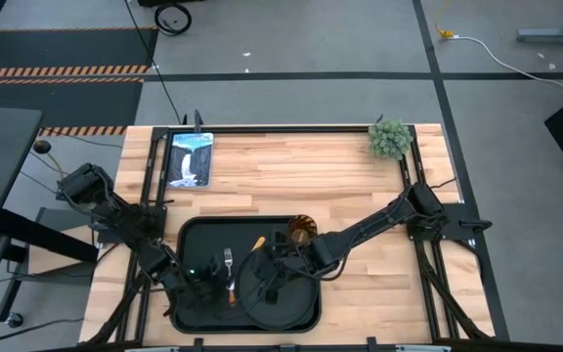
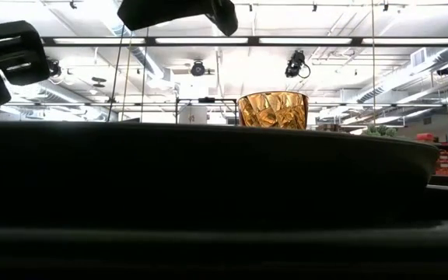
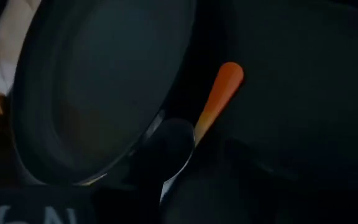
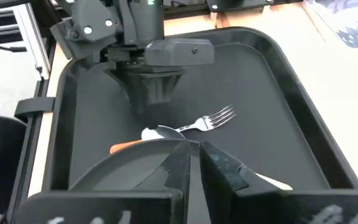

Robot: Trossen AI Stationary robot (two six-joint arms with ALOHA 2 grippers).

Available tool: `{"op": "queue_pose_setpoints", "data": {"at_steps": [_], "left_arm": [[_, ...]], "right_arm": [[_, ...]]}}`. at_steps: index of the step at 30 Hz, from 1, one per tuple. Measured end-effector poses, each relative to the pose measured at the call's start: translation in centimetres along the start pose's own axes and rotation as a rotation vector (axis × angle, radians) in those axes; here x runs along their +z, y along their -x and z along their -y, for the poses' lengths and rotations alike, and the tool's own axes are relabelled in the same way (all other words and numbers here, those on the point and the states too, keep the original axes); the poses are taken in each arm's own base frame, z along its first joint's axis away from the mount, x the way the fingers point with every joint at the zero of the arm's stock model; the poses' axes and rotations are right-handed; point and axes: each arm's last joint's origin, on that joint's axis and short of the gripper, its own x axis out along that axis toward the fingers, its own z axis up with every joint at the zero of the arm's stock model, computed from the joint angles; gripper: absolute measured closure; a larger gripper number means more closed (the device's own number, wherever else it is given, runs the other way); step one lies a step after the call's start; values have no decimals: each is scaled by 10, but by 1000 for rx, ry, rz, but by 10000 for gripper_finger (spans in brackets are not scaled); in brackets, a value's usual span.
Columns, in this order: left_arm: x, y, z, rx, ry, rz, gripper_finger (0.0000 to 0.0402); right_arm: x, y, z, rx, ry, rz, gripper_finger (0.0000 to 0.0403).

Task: Pick and place plate/cup/fork/spoon on tray
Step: Put the yellow spoon to the left of the orange fork on the black tray

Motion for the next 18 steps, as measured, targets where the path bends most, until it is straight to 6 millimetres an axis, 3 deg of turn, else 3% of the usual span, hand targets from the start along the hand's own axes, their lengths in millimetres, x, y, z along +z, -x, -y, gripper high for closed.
{"op": "queue_pose_setpoints", "data": {"at_steps": [18], "left_arm": [[1, -2, -4, -5, -36, 19, 230]], "right_arm": [[-7, 7, -16, 34, -23, -2, 360]]}}
